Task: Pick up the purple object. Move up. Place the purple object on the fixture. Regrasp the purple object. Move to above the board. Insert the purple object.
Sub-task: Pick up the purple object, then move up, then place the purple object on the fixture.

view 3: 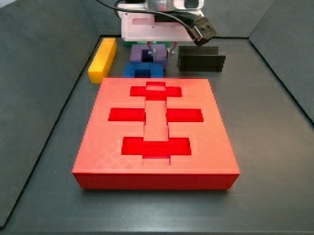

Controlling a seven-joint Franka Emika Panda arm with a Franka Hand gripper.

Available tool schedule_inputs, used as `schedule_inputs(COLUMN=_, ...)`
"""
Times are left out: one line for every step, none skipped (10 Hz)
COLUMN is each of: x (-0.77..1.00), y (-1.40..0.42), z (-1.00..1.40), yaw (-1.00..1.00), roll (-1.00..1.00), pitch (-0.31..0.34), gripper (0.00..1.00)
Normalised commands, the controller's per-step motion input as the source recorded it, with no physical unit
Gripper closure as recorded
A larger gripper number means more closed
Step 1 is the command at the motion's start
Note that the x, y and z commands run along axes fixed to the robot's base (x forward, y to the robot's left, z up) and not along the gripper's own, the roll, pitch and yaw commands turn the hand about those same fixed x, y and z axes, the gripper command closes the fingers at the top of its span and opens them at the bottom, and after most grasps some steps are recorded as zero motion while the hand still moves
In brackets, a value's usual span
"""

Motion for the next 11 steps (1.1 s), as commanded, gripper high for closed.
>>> schedule_inputs(x=0.00, y=0.00, z=0.00, yaw=0.00, roll=0.00, pitch=0.000, gripper=1.00)
schedule_inputs(x=0.00, y=0.00, z=0.00, yaw=0.00, roll=0.00, pitch=0.000, gripper=1.00)
schedule_inputs(x=0.00, y=0.00, z=0.00, yaw=0.00, roll=0.00, pitch=0.000, gripper=1.00)
schedule_inputs(x=0.00, y=0.00, z=0.83, yaw=0.00, roll=0.00, pitch=0.000, gripper=1.00)
schedule_inputs(x=0.04, y=-0.06, z=0.83, yaw=0.05, roll=-0.01, pitch=0.028, gripper=1.00)
schedule_inputs(x=0.00, y=-0.04, z=0.60, yaw=0.04, roll=-0.02, pitch=0.062, gripper=1.00)
schedule_inputs(x=0.01, y=-0.03, z=0.39, yaw=0.03, roll=-0.04, pitch=0.045, gripper=1.00)
schedule_inputs(x=0.00, y=0.00, z=0.02, yaw=0.00, roll=0.00, pitch=0.000, gripper=1.00)
schedule_inputs(x=0.43, y=0.00, z=0.30, yaw=0.00, roll=0.00, pitch=0.046, gripper=1.00)
schedule_inputs(x=0.66, y=0.06, z=0.59, yaw=-0.22, roll=-0.26, pitch=0.000, gripper=1.00)
schedule_inputs(x=0.76, y=0.26, z=0.95, yaw=-0.27, roll=-0.41, pitch=0.000, gripper=1.00)
